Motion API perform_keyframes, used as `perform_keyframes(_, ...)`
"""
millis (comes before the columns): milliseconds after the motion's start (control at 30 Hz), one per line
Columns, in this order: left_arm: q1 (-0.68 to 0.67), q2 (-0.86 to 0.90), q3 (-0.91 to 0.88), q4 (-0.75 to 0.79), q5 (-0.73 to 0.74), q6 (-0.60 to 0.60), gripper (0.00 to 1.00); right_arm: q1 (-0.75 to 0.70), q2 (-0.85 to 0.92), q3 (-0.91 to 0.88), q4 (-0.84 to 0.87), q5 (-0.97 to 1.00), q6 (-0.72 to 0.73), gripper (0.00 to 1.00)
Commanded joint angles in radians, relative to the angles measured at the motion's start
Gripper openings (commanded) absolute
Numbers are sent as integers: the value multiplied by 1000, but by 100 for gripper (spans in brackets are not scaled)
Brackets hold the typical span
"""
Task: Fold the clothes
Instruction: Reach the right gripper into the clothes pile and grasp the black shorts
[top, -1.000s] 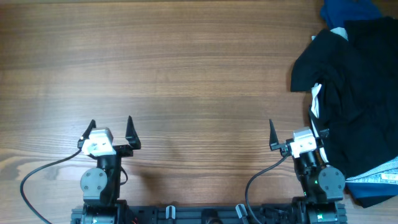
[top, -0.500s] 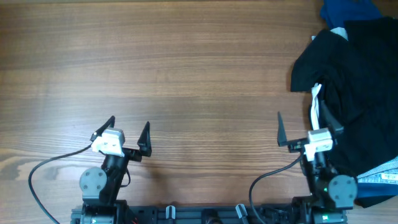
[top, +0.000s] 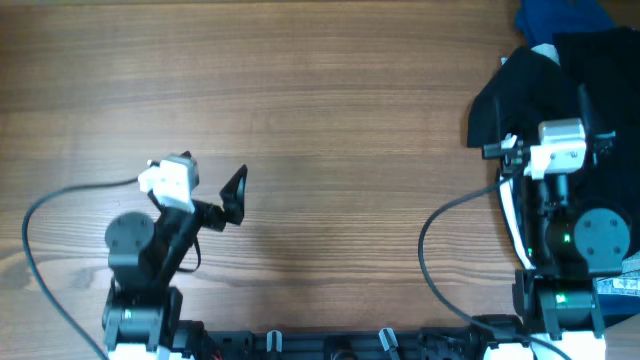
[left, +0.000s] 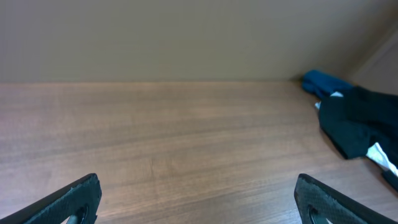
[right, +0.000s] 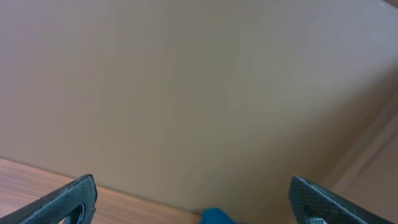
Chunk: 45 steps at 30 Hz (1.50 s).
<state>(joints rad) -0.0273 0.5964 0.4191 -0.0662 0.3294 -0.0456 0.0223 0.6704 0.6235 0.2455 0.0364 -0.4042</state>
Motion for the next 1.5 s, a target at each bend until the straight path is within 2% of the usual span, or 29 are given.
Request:
perform_keyframes(0, -8, 120, 59, -1, 34, 9, 100, -28, 39, 22, 14, 99, -68, 100)
perform_keyframes(233, -8, 222, 69, 33, 41, 16, 100, -107, 46, 22, 92, 140, -67, 100)
perform_keyframes(333, -8, 237, 69, 69, 41, 16, 100, -163, 46, 22, 89, 115, -21, 100)
perform_keyframes(567, -8, 238, 69, 51, 42, 12, 100, -194, 53, 23, 57, -209, -2, 100)
perform_keyframes(667, -8, 238, 69, 51, 87, 4, 100, -194, 92, 55, -32, -234, 98, 100)
perform_keyframes(833, -8, 238, 69, 51, 97, 5, 100, -194, 293, 264, -276, -301, 172, 100)
perform_keyframes(1033, -8, 238, 69, 24, 97, 5, 100, -194, 571, 583, -565, -353, 168, 100)
perform_keyframes(1367, -8, 238, 69, -59, 98, 4, 100, -194, 845, 616, -553, -360, 177, 100)
perform_keyframes(1467, -8, 238, 69, -57, 97, -21, 100, -194, 916, 616, -590, -326, 365, 100)
